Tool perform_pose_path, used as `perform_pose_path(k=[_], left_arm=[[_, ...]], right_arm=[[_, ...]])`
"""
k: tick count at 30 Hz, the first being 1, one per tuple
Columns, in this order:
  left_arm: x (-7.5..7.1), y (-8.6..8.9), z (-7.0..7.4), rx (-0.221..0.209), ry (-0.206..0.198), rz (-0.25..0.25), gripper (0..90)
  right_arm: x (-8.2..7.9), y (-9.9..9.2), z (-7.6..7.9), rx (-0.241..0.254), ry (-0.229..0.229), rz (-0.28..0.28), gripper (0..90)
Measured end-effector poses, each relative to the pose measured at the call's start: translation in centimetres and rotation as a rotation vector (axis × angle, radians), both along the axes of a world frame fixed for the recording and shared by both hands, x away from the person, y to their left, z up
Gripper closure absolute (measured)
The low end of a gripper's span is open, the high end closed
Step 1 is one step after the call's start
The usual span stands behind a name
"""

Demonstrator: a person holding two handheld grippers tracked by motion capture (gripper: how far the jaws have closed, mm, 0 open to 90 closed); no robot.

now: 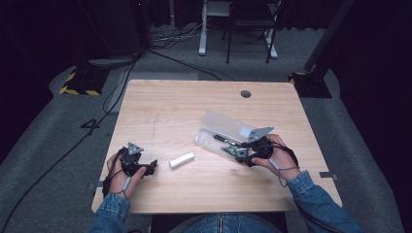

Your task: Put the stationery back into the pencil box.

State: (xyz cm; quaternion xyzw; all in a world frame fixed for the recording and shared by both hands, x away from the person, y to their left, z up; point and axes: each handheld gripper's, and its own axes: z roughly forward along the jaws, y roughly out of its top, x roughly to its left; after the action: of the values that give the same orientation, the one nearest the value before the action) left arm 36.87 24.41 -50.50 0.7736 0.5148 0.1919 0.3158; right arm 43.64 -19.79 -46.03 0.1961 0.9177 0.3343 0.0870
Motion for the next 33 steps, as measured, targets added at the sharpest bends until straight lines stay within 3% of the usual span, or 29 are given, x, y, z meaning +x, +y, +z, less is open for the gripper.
perform_pose_path(k=[21,25,31,33], left_arm=[[0.0,0.0,0.0,0.000,0.000,0.001,9.8],[0.0,0.0,0.0,0.001,0.000,0.000,9.8],[0.0,0.0,0.0,0.000,0.000,0.000,9.8],[0.0,0.0,0.0,0.000,0.000,0.000,9.8]], right_arm=[[0.0,0.3,-1.0,-0.023,0.018,0.011,29.4],[0.0,0.3,-1.3,-0.035,-0.006,0.003,26.1],[0.1,0.2,-1.0,-0.032,0.004,0.005,33.1],[0.0,0.2,-0.7,-0.008,0.005,0.006,34.1]])
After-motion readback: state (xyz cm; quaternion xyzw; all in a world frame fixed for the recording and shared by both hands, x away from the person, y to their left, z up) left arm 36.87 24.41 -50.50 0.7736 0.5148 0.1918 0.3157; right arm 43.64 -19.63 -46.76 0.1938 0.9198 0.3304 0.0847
